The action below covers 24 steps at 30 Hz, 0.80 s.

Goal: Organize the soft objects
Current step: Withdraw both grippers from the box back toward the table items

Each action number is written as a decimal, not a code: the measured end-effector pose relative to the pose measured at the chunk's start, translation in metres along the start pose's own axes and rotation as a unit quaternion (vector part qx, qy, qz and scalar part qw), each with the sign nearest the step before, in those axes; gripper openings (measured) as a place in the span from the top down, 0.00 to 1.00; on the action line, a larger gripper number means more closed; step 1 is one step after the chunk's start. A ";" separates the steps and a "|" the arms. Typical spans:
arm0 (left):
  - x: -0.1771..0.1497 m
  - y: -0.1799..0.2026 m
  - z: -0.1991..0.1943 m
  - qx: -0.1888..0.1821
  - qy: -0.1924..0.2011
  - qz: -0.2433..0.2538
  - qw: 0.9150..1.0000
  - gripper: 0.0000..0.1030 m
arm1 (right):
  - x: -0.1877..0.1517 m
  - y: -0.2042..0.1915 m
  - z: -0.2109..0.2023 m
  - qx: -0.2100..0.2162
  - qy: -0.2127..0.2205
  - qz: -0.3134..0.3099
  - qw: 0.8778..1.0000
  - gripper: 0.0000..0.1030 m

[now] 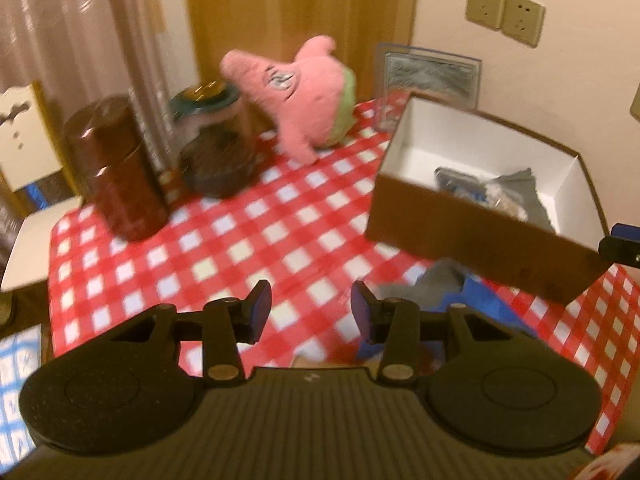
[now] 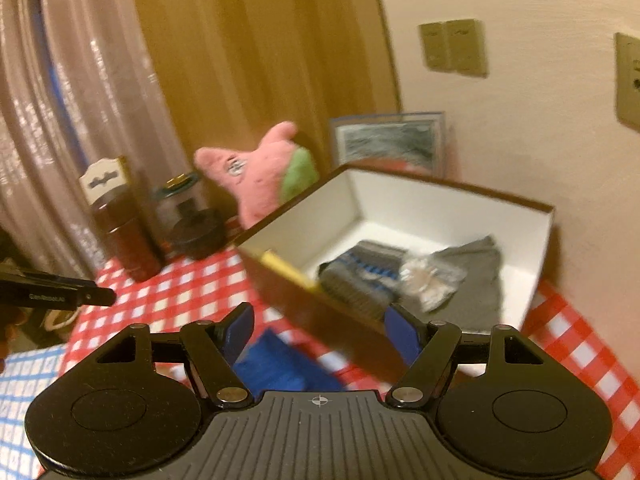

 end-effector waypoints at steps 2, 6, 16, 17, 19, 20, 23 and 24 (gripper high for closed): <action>-0.013 -0.010 -0.006 0.002 -0.005 -0.012 1.000 0.60 | -0.009 -0.015 0.001 0.013 -0.005 -0.007 1.000 0.30; -0.035 -0.023 -0.014 0.003 -0.014 -0.030 0.999 0.60 | -0.026 -0.043 0.007 0.035 -0.020 -0.032 0.999 0.35; -0.087 -0.025 -0.008 -0.003 -0.048 -0.050 0.998 0.60 | -0.069 -0.085 0.032 0.071 -0.077 -0.049 0.993 0.57; -0.092 -0.023 -0.005 -0.005 -0.053 -0.051 0.997 0.60 | -0.076 -0.089 0.036 0.074 -0.086 -0.052 0.992 0.62; -0.103 -0.019 0.001 -0.010 -0.063 -0.050 0.997 0.60 | -0.087 -0.095 0.041 0.078 -0.100 -0.057 0.990 0.70; -0.107 -0.016 0.004 -0.012 -0.068 -0.048 0.996 0.60 | -0.094 -0.098 0.044 0.081 -0.110 -0.059 0.989 0.74; -0.120 -0.006 0.015 -0.024 -0.083 -0.039 0.995 0.60 | -0.110 -0.101 0.054 0.081 -0.133 -0.060 0.986 0.78; -0.122 -0.003 0.019 -0.026 -0.087 -0.036 0.995 0.60 | -0.113 -0.101 0.056 0.081 -0.138 -0.060 0.985 0.78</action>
Point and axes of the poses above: each gripper's, at about its wrist camera, not at the fingertips, and z roughly the way its jaws point, y to its right, x to its top, the point moved 10 cm from there along z, roughly the way its jaws point, and after that the axes turned 3 degrees about -y, right-handed, at the moved point
